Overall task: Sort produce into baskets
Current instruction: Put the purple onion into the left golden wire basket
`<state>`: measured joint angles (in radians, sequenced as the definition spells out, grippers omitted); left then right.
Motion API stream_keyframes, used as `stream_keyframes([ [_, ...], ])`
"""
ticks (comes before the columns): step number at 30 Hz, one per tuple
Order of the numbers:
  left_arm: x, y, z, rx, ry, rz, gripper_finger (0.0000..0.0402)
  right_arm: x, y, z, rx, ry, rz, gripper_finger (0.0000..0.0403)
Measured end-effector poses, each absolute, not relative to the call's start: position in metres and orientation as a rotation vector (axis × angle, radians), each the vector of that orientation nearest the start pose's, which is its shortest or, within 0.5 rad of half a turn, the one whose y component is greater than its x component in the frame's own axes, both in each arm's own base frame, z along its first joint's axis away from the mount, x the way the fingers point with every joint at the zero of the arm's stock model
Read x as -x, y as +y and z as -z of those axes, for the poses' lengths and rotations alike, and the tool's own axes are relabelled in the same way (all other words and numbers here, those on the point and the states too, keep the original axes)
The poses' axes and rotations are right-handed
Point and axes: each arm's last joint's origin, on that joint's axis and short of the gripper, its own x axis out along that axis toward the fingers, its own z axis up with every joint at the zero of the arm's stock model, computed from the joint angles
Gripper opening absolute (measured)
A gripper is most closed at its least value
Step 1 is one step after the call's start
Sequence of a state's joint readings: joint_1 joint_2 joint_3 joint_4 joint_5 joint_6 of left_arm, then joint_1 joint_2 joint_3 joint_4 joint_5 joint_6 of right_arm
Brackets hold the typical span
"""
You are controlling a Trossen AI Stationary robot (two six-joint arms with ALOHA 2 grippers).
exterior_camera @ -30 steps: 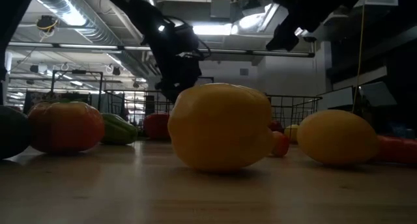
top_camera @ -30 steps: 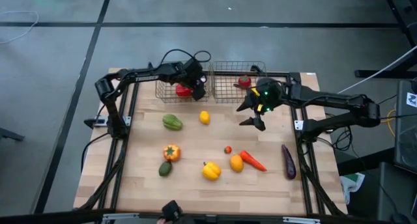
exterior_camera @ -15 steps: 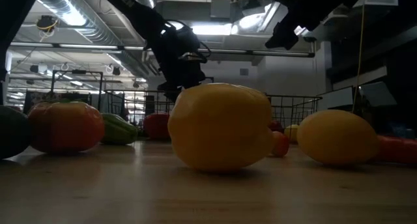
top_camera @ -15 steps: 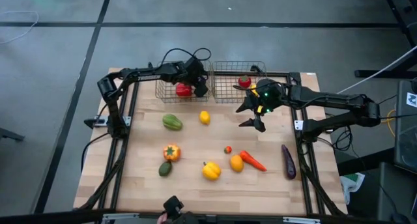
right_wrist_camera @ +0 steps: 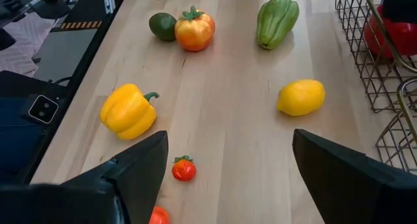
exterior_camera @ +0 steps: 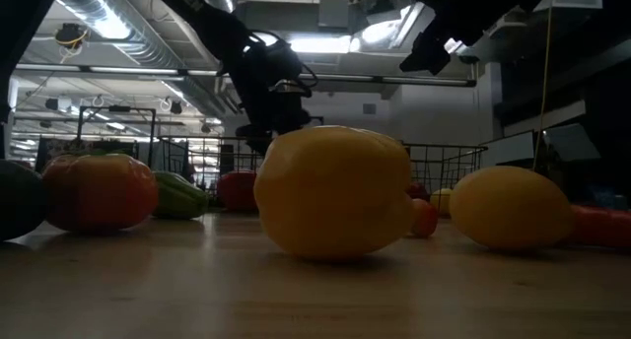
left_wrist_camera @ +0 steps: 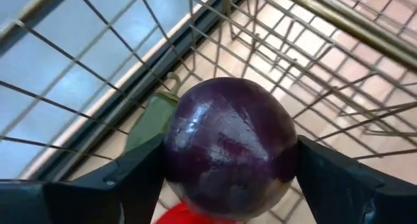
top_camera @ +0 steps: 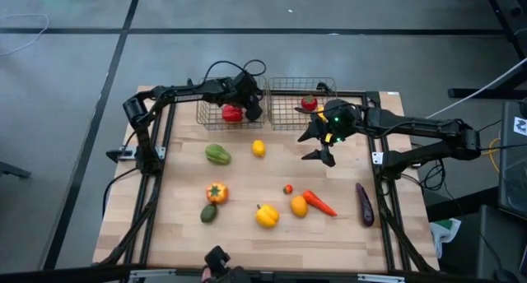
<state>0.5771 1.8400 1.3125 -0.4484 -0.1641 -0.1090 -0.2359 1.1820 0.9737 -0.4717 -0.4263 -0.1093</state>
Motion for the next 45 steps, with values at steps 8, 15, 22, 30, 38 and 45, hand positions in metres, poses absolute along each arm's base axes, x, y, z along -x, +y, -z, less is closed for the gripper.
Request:
stream_keyframes([
  [8,-0.320,0.215,-0.204,0.295,0.958,-0.738,0.0304,-0.241,-0.046,-0.297,-0.116,0.632,-0.218,0.0326],
  [15,-0.321,0.214,-0.205,0.274,0.962,-0.723,0.0304,-0.241,-0.046,-0.297,-0.116,0.633,-0.218,0.0326],
  [22,-0.323,0.212,-0.205,0.272,0.962,-0.714,0.0304,-0.241,-0.046,-0.297,-0.116,0.633,-0.218,0.0326],
  [30,-0.317,0.217,-0.203,0.265,1.000,-0.708,0.0304,-0.241,-0.046,-0.297,-0.116,0.632,-0.218,0.0326],
  [38,-0.311,0.227,-0.200,0.379,0.972,-0.579,0.0306,-0.241,-0.046,-0.297,-0.116,0.633,-0.218,0.0326],
  [45,-0.305,0.234,-0.199,0.412,0.964,-0.515,0.0380,-0.241,-0.046,-0.297,-0.116,0.633,-0.218,0.0326],
])
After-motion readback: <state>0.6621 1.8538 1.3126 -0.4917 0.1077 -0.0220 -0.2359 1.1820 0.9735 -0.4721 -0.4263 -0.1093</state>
